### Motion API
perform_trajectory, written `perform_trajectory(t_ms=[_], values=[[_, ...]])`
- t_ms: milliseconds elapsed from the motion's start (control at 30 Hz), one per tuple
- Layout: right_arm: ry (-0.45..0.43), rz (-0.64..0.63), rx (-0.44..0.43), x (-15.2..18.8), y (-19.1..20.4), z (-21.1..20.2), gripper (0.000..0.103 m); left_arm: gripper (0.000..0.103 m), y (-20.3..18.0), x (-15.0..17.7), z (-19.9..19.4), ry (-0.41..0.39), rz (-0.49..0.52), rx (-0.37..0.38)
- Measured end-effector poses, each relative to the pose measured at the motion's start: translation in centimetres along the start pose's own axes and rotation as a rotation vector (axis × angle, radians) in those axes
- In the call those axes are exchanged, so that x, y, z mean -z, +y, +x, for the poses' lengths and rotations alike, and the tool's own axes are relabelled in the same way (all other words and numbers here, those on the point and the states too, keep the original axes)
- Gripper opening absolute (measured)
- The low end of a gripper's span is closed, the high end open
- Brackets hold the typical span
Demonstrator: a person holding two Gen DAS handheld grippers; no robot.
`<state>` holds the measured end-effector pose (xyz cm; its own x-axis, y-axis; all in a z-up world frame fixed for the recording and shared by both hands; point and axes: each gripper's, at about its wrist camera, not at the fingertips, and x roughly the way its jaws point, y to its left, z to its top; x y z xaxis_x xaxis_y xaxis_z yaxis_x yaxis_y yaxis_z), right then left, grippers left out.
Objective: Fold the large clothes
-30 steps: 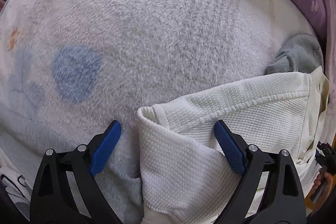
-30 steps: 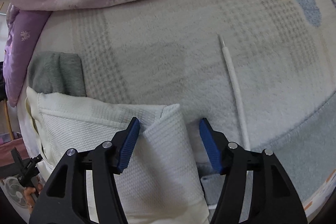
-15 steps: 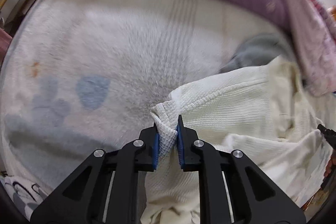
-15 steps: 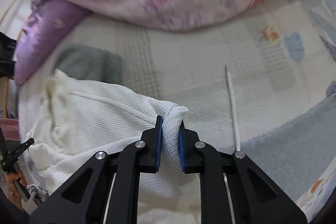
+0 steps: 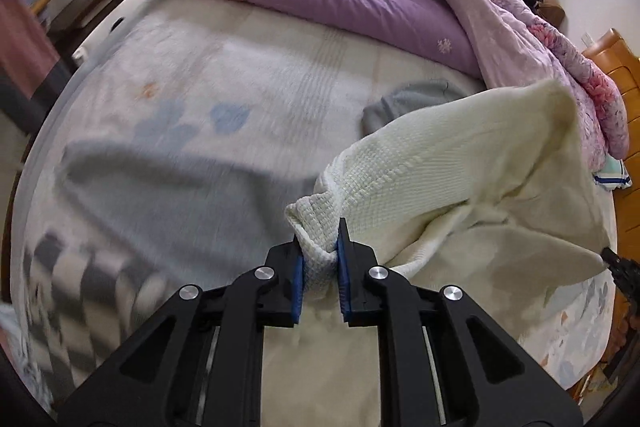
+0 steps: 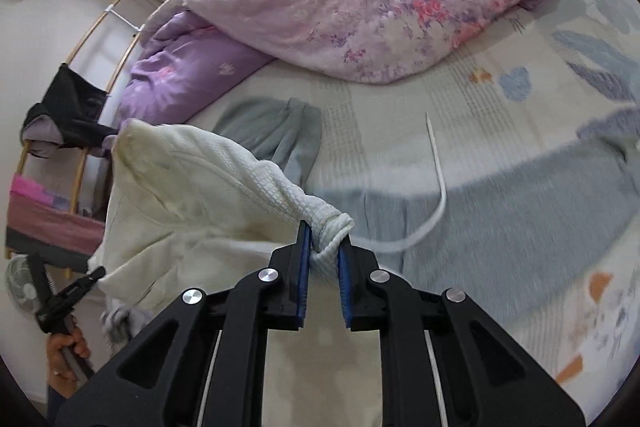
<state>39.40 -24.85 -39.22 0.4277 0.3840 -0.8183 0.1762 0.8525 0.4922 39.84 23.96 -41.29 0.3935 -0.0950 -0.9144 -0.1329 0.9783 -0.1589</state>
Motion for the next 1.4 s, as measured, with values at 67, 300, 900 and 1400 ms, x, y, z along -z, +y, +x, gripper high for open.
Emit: perform_trajectory(t_ms=[67, 300, 900, 1400], values=[[0.008, -0.007, 0.02, 2.8, -0.3, -2.4, 0.011, 0.013, 1.0, 2.6, -1.7, 0.01, -0.02, -0.002], [0.095, 0.055, 0.101, 14.5, -3.9, -6.4, 0.011, 0.013, 5.7, 12.8, -4.4, 0.11, -0.051, -0.025], [0.212, 0.549, 0.014, 32.1, -7.9, -2.0, 0.049, 0.082, 11.7, 28.9, -4.5, 0.286, -0.414, 0.088], [0.249, 0.488, 0.125, 31.4, -6.6, 1.7, 0.003, 0.007, 8.6, 32.5, 0.9, 0.378, -0.32, -0.01]])
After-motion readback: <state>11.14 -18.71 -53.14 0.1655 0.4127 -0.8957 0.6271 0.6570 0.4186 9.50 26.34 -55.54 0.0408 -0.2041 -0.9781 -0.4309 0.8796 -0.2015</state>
